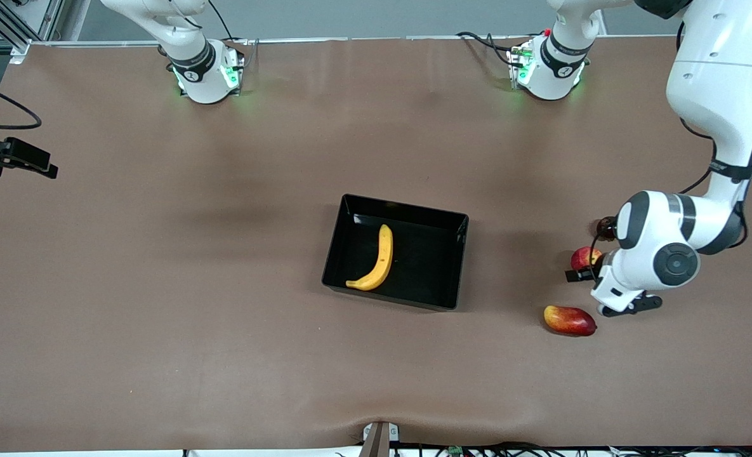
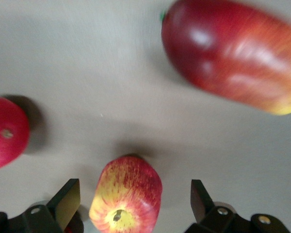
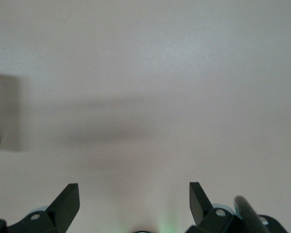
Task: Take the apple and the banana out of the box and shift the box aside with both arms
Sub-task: 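Move the left gripper back over the tray toward the banana, then grasp the banana with the left gripper while the right gripper approaches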
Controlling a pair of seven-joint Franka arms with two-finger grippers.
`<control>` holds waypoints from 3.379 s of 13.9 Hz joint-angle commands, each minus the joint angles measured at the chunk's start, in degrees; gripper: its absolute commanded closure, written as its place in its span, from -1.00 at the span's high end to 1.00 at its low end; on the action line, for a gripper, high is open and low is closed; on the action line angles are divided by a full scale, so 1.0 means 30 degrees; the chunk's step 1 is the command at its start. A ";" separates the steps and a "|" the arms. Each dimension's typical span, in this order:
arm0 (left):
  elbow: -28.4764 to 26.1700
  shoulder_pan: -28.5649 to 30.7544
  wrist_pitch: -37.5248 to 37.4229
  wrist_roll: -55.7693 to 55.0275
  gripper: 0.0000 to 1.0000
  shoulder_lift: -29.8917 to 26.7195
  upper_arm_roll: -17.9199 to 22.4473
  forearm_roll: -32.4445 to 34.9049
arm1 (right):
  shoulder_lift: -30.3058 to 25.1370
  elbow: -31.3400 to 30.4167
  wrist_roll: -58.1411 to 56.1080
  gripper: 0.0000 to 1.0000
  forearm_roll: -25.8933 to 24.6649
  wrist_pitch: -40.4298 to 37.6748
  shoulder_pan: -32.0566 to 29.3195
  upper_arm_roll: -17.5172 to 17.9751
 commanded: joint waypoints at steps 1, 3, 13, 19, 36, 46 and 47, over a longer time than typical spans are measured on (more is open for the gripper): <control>0.1061 -0.0073 -0.1516 -0.0222 1.00 -0.1146 -0.1069 0.0042 | 0.0079 0.0196 -0.0184 1.00 0.0119 -0.0179 -0.0144 0.0094; 0.2174 -0.0102 -0.2920 -0.0251 1.00 -0.1439 -0.1774 0.0129 | 0.0079 0.0196 -0.0184 1.00 0.0119 -0.0179 -0.0144 0.0094; 0.3292 -0.3112 -0.2987 -0.6957 1.00 -0.1881 -0.5118 0.0305 | 0.0138 0.0225 -0.0184 1.00 0.0206 -0.0033 -0.0203 0.0065; 0.3995 -0.6601 0.0054 -0.8104 1.00 -0.0155 -0.5000 0.0538 | 0.0138 0.0225 -0.0184 1.00 0.0206 -0.0062 -0.0174 0.0094; 0.5723 -1.3285 0.6214 -0.7841 1.00 0.5822 -0.1133 0.1360 | 0.4413 0.0167 -0.0184 1.00 0.3310 0.2485 0.0791 0.0153; 0.5724 -1.3433 0.5951 -0.5701 -1.00 0.5388 -0.0635 0.1653 | 0.4796 -0.1941 0.0079 1.00 0.5445 0.4097 0.2110 0.0153; 0.5724 -1.3374 0.5834 -0.5672 -1.00 0.5154 -0.0635 0.1682 | 0.4854 -0.1943 0.0108 1.00 0.5828 0.4098 0.2199 0.0153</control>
